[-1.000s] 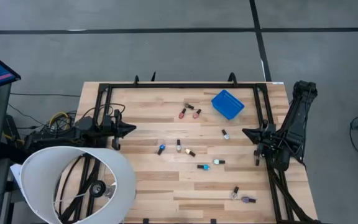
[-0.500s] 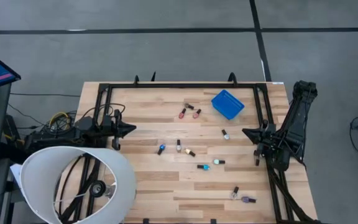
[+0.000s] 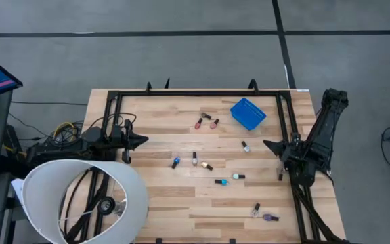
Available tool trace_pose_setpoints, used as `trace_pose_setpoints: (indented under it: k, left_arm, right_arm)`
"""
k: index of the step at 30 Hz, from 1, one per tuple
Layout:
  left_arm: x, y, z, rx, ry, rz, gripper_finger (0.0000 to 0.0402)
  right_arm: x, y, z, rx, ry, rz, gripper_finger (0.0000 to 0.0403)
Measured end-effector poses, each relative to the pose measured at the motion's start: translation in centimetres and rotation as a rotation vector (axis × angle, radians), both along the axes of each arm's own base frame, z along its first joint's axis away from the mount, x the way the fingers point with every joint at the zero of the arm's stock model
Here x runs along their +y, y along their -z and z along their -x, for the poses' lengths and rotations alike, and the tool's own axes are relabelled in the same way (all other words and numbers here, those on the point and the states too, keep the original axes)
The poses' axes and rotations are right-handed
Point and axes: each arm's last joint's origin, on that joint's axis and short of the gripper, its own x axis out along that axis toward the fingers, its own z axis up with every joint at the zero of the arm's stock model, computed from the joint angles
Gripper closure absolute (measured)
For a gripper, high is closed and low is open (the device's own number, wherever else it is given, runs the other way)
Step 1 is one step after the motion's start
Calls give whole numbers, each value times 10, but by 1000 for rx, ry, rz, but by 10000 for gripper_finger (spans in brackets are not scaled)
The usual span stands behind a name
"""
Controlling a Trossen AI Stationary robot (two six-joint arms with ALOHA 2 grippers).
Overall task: Pick & Place Nail Polish
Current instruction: Put the top transparent nail polish bottle into the blue bin
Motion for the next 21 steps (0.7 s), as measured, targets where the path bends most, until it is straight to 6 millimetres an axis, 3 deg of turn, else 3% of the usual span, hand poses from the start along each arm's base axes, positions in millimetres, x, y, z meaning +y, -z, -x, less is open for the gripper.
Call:
trace_pose_setpoints:
  k: [5, 9, 16, 21]
  left_arm:
    - [0, 0, 0, -4, 0, 0, 390]
    - [0, -1, 0, -7, 0, -1, 390]
    - [0, -1, 0, -8, 0, -1, 390]
    - [0, -1, 0, -15, 0, -2, 390]
  right_arm:
    - [-2, -13, -6, 63, 17, -87, 399]
    - [-3, -54, -12, 292, -104, 6, 370]
    - [-24, -127, -16, 337, -142, -13, 312]
    - [-28, -139, -27, 441, -136, -114, 304]
